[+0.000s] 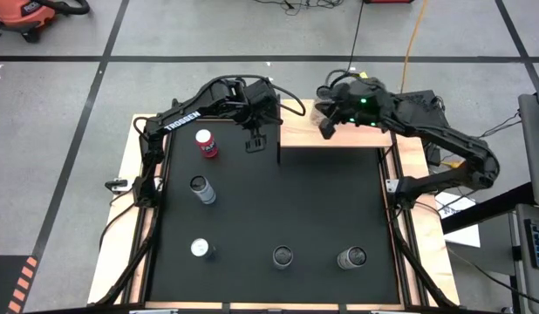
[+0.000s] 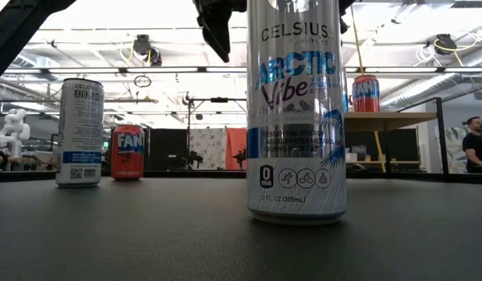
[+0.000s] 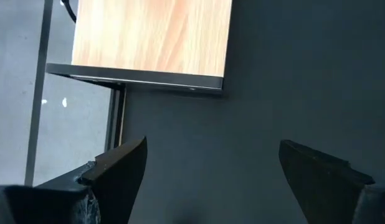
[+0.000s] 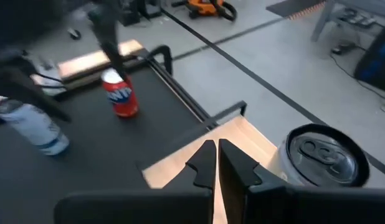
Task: Place canned beverage on shelf
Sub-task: Put the bottom white blue soda can on the shelf
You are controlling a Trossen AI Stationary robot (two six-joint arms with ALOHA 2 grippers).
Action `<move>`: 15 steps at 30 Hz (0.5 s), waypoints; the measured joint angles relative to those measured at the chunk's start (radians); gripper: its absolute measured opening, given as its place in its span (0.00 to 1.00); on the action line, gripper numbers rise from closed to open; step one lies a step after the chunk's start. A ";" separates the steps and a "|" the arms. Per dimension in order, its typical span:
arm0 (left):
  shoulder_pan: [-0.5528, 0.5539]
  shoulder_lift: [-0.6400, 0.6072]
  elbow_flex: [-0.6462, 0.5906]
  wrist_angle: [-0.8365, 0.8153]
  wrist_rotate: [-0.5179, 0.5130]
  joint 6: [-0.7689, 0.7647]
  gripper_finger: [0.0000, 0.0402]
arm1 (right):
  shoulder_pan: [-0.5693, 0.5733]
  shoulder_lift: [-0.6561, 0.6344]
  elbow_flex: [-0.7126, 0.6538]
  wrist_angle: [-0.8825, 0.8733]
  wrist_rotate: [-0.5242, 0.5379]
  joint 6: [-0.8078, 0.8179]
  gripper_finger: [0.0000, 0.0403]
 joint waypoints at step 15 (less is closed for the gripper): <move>-0.009 0.000 0.000 0.003 0.031 -0.139 0.89 | 0.000 -0.095 0.000 -0.216 -0.003 0.004 0.00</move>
